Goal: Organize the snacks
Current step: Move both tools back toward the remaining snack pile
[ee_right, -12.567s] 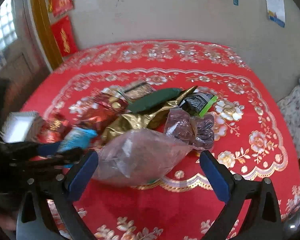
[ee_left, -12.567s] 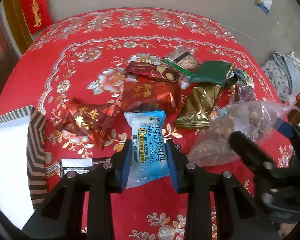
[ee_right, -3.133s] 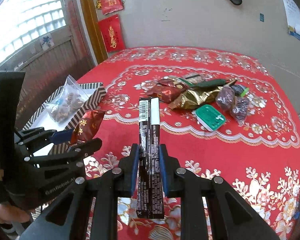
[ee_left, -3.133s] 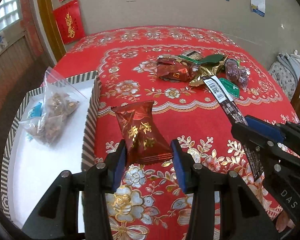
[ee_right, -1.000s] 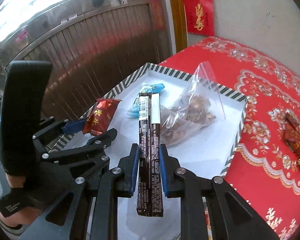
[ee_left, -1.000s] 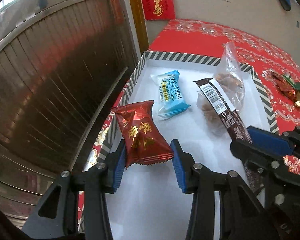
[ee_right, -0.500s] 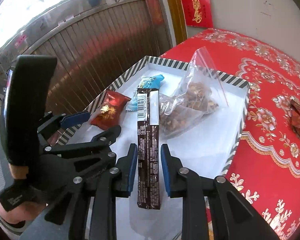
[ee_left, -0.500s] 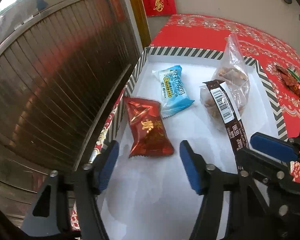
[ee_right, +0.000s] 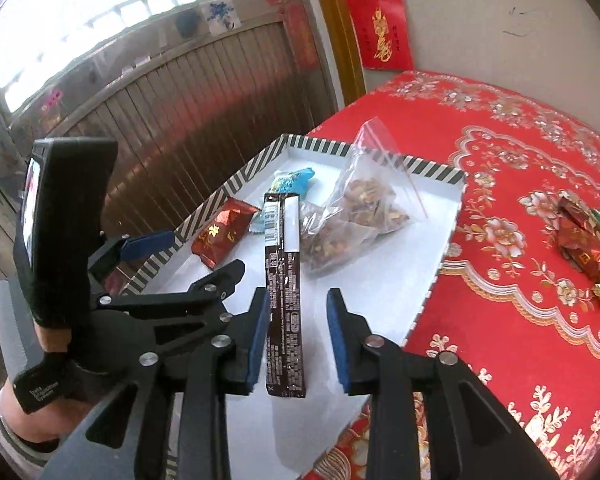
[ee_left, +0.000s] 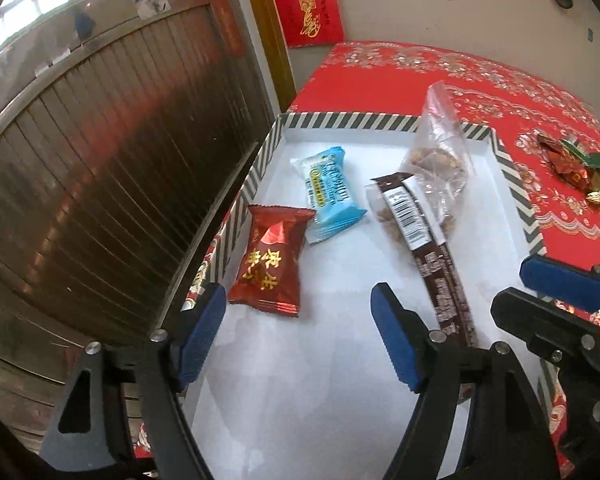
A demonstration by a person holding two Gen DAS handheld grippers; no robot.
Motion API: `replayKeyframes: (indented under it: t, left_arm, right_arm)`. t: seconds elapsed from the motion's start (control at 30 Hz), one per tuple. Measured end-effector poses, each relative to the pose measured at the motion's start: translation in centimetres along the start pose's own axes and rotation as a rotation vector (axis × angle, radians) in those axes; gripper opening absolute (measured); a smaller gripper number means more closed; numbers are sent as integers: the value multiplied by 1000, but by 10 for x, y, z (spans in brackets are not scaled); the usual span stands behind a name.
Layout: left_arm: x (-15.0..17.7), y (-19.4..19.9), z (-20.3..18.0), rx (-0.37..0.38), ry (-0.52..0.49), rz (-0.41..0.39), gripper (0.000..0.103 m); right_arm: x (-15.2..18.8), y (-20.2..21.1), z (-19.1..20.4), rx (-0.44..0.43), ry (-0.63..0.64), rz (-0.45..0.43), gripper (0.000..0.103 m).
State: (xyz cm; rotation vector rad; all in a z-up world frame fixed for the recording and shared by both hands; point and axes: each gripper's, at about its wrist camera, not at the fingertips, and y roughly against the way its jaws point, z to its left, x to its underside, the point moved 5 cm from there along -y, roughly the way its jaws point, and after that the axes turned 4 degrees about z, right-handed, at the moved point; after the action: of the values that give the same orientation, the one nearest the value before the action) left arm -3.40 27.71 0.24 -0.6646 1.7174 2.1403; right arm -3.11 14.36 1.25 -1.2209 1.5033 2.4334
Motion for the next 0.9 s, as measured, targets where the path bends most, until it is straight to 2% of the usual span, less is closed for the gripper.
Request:
replayKeyframes:
  t: [0.2,0.4,0.57,0.77,0.9]
  left_arm:
    - [-5,22,-10,12,-4,-43,79]
    - [-14,44,-43,48,-54,-90,83]
    - [-19,55,-82,104,-95,-95,83]
    - [-27,60,-136,199,-134,-62,84]
    - [-32,62,-171,231,-163,-46,84]
  right_arm:
    - [4,20,-16,23,-20,-25,36]
    - [14,44,-52,73,-72,-50,43]
    - [28,70,-96,138,-132,-63,44]
    - [53,108,-162,249,-214,-65,49]
    - [66,130,-198,301,-265,-64,49]
